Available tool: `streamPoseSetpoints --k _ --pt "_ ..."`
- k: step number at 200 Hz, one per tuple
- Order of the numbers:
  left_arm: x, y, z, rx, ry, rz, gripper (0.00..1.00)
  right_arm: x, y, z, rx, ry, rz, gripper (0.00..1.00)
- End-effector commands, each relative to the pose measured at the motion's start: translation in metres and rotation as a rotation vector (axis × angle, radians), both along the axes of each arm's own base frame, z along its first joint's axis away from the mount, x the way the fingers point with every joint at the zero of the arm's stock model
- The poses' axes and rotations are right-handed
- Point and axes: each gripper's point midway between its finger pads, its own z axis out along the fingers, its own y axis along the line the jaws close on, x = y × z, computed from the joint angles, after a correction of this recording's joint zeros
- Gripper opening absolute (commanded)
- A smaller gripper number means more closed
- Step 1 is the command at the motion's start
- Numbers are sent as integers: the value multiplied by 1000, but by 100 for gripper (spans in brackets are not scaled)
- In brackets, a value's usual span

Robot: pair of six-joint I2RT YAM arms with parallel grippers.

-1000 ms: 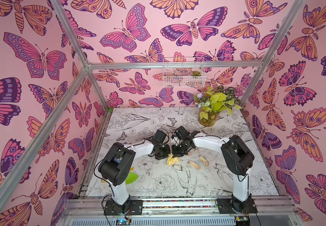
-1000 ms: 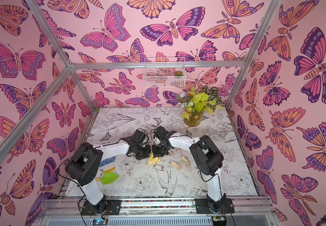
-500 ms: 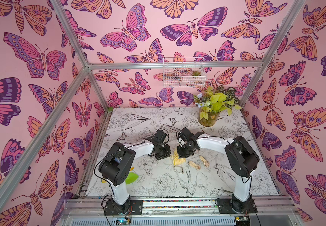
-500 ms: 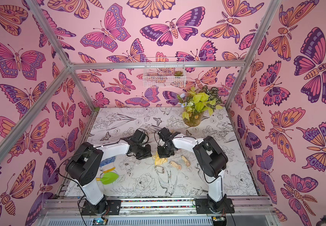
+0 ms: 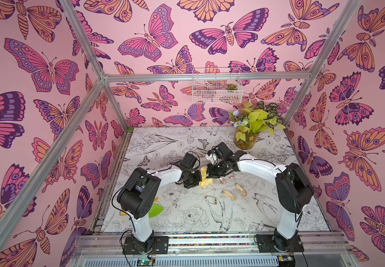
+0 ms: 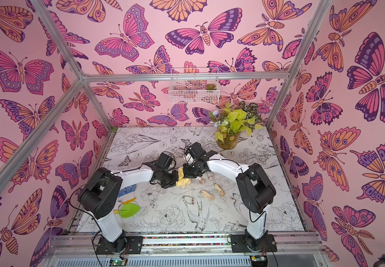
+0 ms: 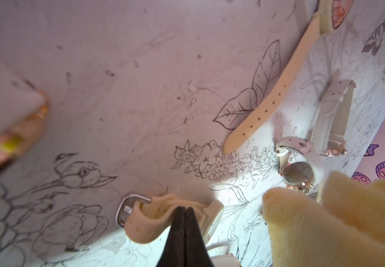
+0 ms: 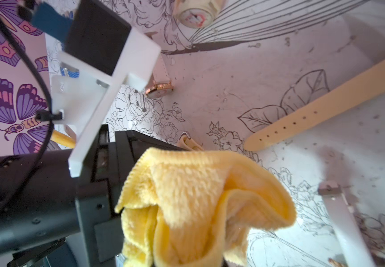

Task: Wipe the watch dial
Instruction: Wipe the dirt from the watch dial.

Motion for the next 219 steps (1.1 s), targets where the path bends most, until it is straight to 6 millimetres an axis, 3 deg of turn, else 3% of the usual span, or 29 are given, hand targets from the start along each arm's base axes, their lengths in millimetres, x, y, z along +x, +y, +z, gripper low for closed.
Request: streamPoseSetpoints --k 1,67,114,175,219 --pt "-3 4 -20 36 33 5 0 -10 16 -11 33 71 35 0" --pt "-4 4 -24 38 45 3 0 -36 23 -57 -14 171 77 0" --pt "-3 3 -24 37 45 2 0 -45 -6 -95 -188 206 55 0" --pt "-4 3 -25 34 48 -4 0 -53 -61 -108 -396 178 43 0" --pt "-5 2 -26 34 52 -10 0 -50 -71 -101 -446 159 49 0"
